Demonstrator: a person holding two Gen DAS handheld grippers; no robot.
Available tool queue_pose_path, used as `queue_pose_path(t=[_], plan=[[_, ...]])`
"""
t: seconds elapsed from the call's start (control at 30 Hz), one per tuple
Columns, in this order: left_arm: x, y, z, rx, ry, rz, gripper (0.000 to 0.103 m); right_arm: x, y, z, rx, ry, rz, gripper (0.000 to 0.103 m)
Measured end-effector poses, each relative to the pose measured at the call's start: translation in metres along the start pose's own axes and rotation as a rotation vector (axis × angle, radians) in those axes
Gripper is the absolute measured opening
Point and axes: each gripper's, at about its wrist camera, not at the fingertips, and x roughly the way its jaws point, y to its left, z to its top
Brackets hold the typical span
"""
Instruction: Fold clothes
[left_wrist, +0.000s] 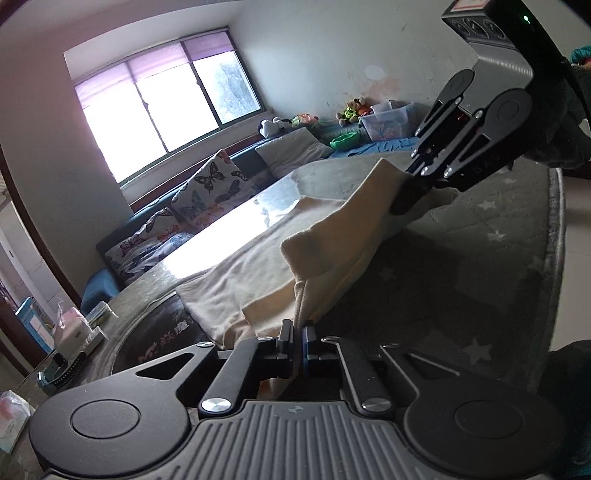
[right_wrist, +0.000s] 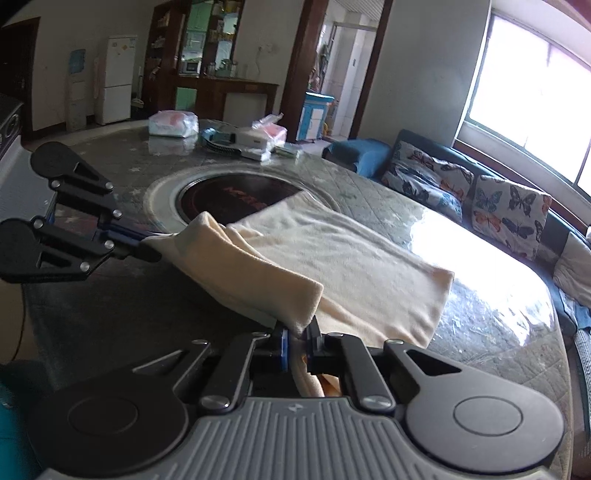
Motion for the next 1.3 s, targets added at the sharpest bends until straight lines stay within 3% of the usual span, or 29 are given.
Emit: queue_pose_path(t=[0.37,0.57,0.87,1.1,1.3], plan=[[-0.076,-0.005,0.008,-0.019,-0.022,-0.072,0.005,-0.061,0.033,-0.002,-0.039,0.021,0.107,0.007],[-0.071,0.005,0.016,-0.041,-0.039,-0.046,0.005,-0.076,0.039,0.008,-0.036,0.025,0.133,0.007],[-0.004,0.038,0.047,-0.045,-0.042,0.045,0.005,-0.042,-0.006,0.043,0.0,0.009,0.09,0.007],[0.083,0.053,0.054,-0.112,0.073,0.098,0.005,0.021,-0.054,0.063,0.042,0.052,0.059,0.007],[0.147,0.06,0.041,-0.188,0.186,0.138,0.007,0.084,-0.071,0.053,0.11,0.103,0.012,0.008]])
